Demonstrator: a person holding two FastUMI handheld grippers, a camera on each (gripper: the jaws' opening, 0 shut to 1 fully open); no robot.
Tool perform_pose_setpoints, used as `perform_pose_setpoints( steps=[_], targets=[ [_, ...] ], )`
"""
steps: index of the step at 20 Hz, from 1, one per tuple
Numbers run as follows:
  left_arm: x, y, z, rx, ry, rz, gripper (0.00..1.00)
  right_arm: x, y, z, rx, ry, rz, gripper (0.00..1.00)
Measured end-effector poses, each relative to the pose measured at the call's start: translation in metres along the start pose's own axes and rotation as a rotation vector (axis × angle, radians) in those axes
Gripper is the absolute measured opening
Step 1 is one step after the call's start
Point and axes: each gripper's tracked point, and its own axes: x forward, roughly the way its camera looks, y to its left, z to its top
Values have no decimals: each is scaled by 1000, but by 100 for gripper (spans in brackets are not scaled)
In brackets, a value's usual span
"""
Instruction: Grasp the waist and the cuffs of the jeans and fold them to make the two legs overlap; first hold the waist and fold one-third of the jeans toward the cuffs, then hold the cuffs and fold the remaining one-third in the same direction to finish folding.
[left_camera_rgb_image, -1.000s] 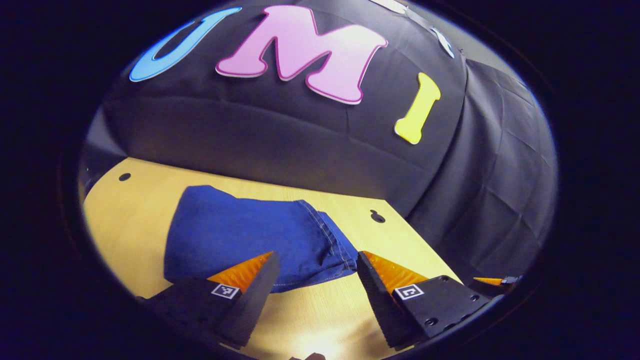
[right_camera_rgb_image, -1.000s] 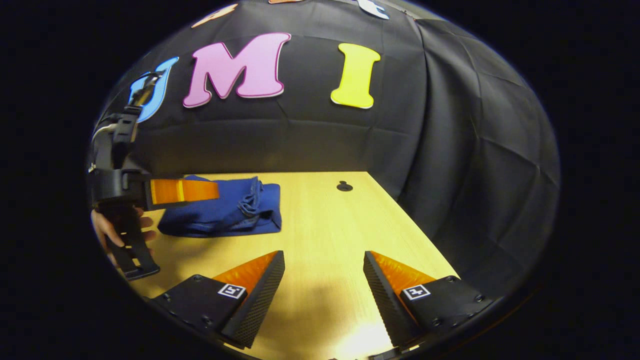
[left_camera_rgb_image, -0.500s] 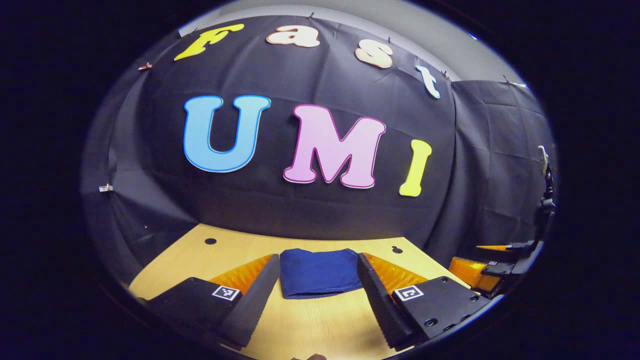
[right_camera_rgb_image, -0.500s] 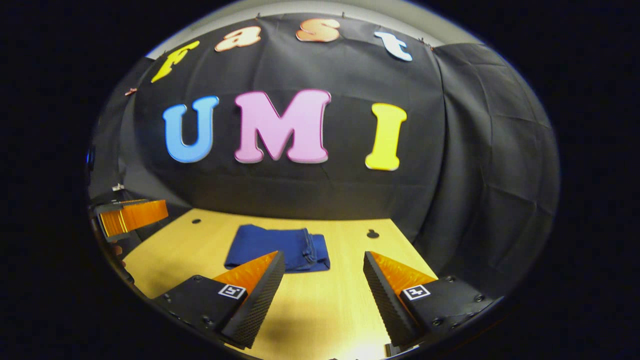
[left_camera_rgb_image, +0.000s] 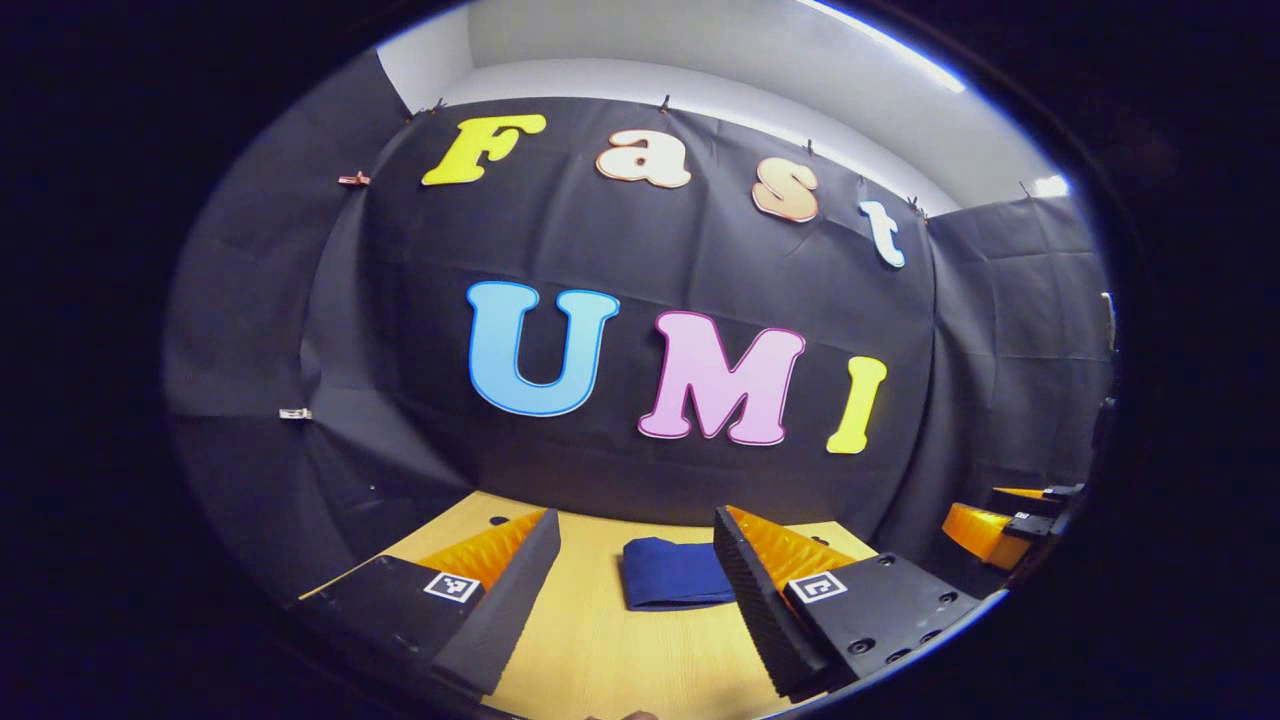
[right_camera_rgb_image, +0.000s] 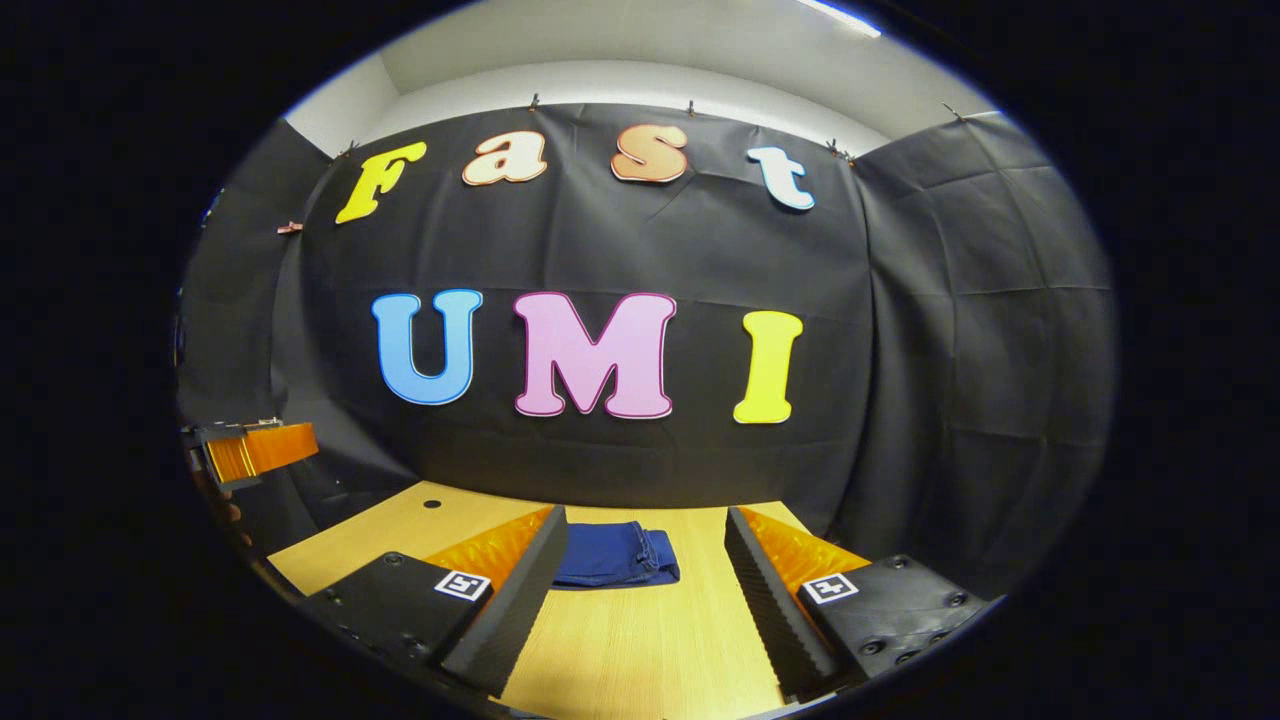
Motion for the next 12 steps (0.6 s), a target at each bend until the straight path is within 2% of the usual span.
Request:
perform_pose_setpoints(
  steps=[4,5,6,9,10,12],
  targets=[
    [-27,-5,-9,48,5,-20,96,-25,-1,-13,8,27,-18,97],
    [-31,-5,-8,38,10,-23,96,-27,-1,-14,4,33,-15,92],
    [-35,-4,-10,31,17,-20,96,-28,0,-13,6,39,-15,96],
    [-38,5,-6,39,4,-8,96,-30,1,-7,29,19,-18,97],
    [-40,7,-8,41,9,-6,96,-31,3,-7,26,16,-15,100],
    [-42,10,-12,38,26,7,96,-33,9,-9,12,24,3,97]
  ],
)
